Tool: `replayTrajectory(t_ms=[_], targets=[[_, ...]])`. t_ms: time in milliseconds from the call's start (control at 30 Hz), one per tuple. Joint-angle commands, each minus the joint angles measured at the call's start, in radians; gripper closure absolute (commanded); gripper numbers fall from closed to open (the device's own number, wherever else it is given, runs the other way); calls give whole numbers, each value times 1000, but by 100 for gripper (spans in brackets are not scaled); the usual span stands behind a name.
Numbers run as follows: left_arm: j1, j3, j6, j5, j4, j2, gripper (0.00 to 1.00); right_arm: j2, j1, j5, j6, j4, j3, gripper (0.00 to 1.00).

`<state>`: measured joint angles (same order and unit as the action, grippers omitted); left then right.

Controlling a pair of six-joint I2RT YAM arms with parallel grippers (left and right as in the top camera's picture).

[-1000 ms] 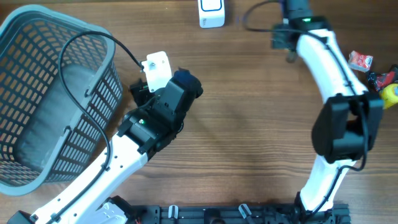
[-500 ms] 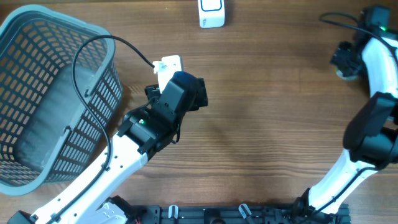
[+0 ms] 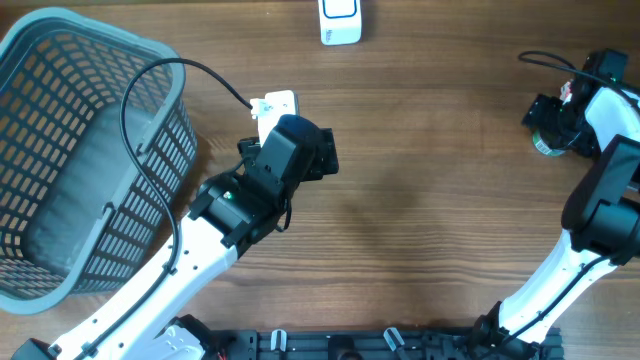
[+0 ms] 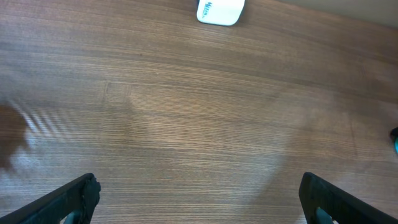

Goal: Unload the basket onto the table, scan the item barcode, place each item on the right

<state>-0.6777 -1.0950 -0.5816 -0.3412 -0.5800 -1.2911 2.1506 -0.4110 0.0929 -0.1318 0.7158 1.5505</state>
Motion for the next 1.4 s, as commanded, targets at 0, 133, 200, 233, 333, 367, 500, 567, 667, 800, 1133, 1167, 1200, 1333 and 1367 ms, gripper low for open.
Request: replayTrajectory(t_ms=[0, 133, 200, 233, 333, 367, 500, 567, 667, 800, 1133, 1167, 1200, 1333, 1367], targets=[[6, -3, 72, -12, 12, -4, 0, 4, 4, 115, 52, 16, 4, 0], [6, -3, 130, -183, 61, 26, 0, -43, 6, 108, 53, 56, 41, 0], [6, -3, 201, -266, 114, 65, 0, -98, 14, 108, 68, 63, 56, 0], [6, -3, 249, -287, 150, 89, 0, -133, 21, 101, 84, 62, 61, 0], [7, -3, 390, -298, 237, 180, 0, -272, 39, -16, 140, 55, 65, 0], [8, -3, 422, -302, 251, 212, 0, -321, 44, -60, 156, 54, 65, 0], [9, -3, 499, -389, 246, 344, 0, -548, 71, -201, 224, 76, 65, 0], [9, -3, 550, -429, 232, 415, 0, -671, 90, -226, 254, 105, 65, 0], [9, -3, 557, -500, 217, 493, 0, -859, 127, -226, 277, 164, 64, 0], [8, -2, 578, -528, 185, 599, 0, -1170, 195, -256, 291, 267, 34, 0], [-11, -2, 547, -523, 128, 871, 0, -1727, 212, -291, 316, 439, -72, 0], [-12, -2, 546, -515, 114, 908, 0, -1764, 212, -290, 317, 462, -72, 0], [-12, -2, 544, -511, 106, 934, 0, -1784, 212, -290, 316, 475, -72, 0], [-9, -2, 545, -502, 100, 987, 0, -1802, 218, -291, 315, 489, -82, 0], [-5, -2, 552, -502, 100, 986, 0, -1802, 229, -291, 315, 484, -102, 0]])
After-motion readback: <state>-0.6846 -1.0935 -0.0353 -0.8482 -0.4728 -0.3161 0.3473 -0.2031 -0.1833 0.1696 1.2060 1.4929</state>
